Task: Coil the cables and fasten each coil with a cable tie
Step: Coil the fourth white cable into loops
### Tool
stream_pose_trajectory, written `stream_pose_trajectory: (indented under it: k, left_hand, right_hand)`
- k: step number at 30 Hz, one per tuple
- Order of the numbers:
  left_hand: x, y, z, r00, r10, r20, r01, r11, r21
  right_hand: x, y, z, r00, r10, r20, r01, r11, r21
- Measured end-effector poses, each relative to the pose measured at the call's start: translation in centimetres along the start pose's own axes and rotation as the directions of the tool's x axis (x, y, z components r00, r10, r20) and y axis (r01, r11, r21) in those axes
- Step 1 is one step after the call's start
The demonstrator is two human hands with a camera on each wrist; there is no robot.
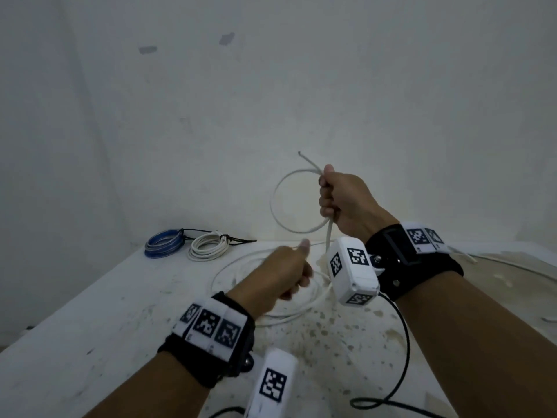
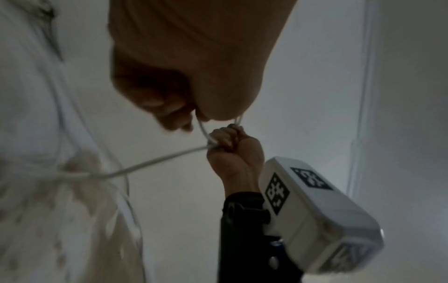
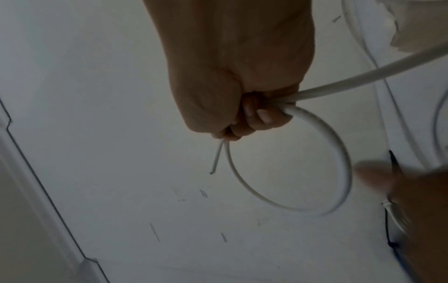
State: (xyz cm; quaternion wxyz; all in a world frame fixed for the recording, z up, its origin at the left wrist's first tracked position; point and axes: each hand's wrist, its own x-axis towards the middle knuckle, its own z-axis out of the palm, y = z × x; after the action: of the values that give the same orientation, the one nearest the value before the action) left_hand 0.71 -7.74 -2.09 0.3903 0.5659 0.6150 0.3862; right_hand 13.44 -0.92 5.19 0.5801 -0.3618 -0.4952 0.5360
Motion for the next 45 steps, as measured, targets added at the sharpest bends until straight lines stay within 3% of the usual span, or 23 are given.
stream_pose_trajectory:
  k: [2, 3, 4, 6, 7, 9, 11, 14, 16, 18, 21, 23, 25, 27, 29, 32, 35, 38, 42, 45]
  left_hand:
    - [0.1, -0.2, 1.8, 0.924, -0.112, 0.366, 0.222, 0.935, -0.275]
    - [0.6, 0.0, 2.5, 0.885, -0.11, 0.452, 0.333, 0.829, -0.45]
    - [1.3, 0.4, 3.0, 0.877, -0.129, 0.464, 0.419, 0.678, -0.604]
    - [2.6, 1.5, 3.4, 0.893, -0.226, 0.389, 0.45, 0.402, -0.797]
    - [3.0, 2.1, 3.4, 0.903, -0.266, 0.339, 0.414, 0.323, -0.851]
    - [3.6, 3.2, 3.4, 0.923, -0.302, 0.239, 0.32, 0.253, -0.913]
    - [4.0, 4.1, 3.5, 0.935, -0.32, 0.155, 0.246, 0.27, -0.931]
    - [3.7, 4.8, 5.1, 0.965, -0.254, 0.058, 0.162, 0.41, -0.897]
    - [2.6, 5.3, 6.2, 0.967, -0.252, 0.028, 0.133, 0.408, -0.903]
    - [1.9, 5.6, 7.0, 0.984, -0.176, -0.027, 0.057, 0.455, -0.889]
    - [1.8, 6.0, 7.2, 0.982, 0.025, -0.185, -0.148, 0.705, -0.694]
    - [2.1, 6.4, 6.3, 0.944, 0.189, -0.272, -0.299, 0.839, -0.455]
    - [2.7, 6.9, 5.1, 0.896, 0.302, -0.325, -0.383, 0.897, -0.222]
    - [3.9, 6.9, 3.8, 0.811, 0.434, -0.392, -0.429, 0.897, 0.106]
    - [4.8, 6.5, 2.8, 0.704, 0.56, -0.437, -0.399, 0.82, 0.41]
    - [5.2, 5.5, 1.7, 0.586, 0.667, -0.461, -0.472, 0.743, 0.475]
    - [5.0, 4.5, 1.3, 0.495, 0.699, -0.516, -0.621, 0.7, 0.353]
    - [4.9, 4.1, 1.3, 0.54, 0.65, -0.535, -0.682, 0.71, 0.175]
    - [4.7, 5.2, 0.5, 0.697, 0.563, -0.444, -0.658, 0.749, -0.081]
    - [4.6, 6.4, -0.3, 0.802, 0.457, -0.385, -0.556, 0.806, -0.202]
  right_hand:
    - [-0.2, -0.3, 0.2, 0.997, -0.043, -0.06, 0.046, 0.998, 0.046]
    - [-0.4, -0.4, 0.1, 0.994, -0.061, -0.086, 0.067, 0.996, 0.064]
    - [-0.5, -0.5, -0.1, 0.991, -0.078, -0.109, 0.086, 0.993, 0.079]
    - [-0.8, -0.6, -0.8, 0.982, -0.105, -0.159, 0.117, 0.991, 0.067]
    - [-0.9, -0.6, -1.2, 0.976, -0.116, -0.183, 0.126, 0.991, 0.044]
    - [-1.2, -0.3, -2.2, 0.966, -0.122, -0.228, 0.129, 0.991, 0.016]
    - [-1.5, -0.1, -3.2, 0.955, -0.114, -0.275, 0.127, 0.992, 0.029]
    - [-1.6, -0.5, -5.1, 0.917, -0.098, -0.386, 0.137, 0.988, 0.076]
    - [-1.2, -1.1, -6.6, 0.877, -0.098, -0.471, 0.158, 0.984, 0.088]
    - [-0.9, -1.5, -7.8, 0.837, -0.112, -0.536, 0.164, 0.985, 0.051]
    - [-0.9, -1.5, -8.7, 0.817, -0.169, -0.551, 0.166, 0.985, -0.057]
    - [-1.2, -1.0, -8.5, 0.832, -0.228, -0.505, 0.182, 0.973, -0.14]
    - [-1.4, -0.3, -7.5, 0.87, -0.257, -0.421, 0.197, 0.964, -0.181]
    - [-1.8, 0.4, -6.3, 0.918, -0.222, -0.327, 0.194, 0.974, -0.117]
    - [-2.3, 0.8, -5.3, 0.957, -0.151, -0.246, 0.163, 0.986, 0.03]
    - [-2.7, 1.1, -4.4, 0.978, -0.069, -0.195, 0.107, 0.975, 0.193]
    - [-2.8, 1.1, -3.8, 0.981, -0.035, -0.192, 0.088, 0.956, 0.281]
    - [-2.8, 1.1, -3.6, 0.982, -0.026, -0.189, 0.087, 0.942, 0.323]
    - [-2.7, 1.6, -3.8, 0.989, -0.036, -0.144, 0.076, 0.956, 0.282]
    - [-2.6, 2.1, -3.8, 0.993, -0.038, -0.111, 0.058, 0.983, 0.176]
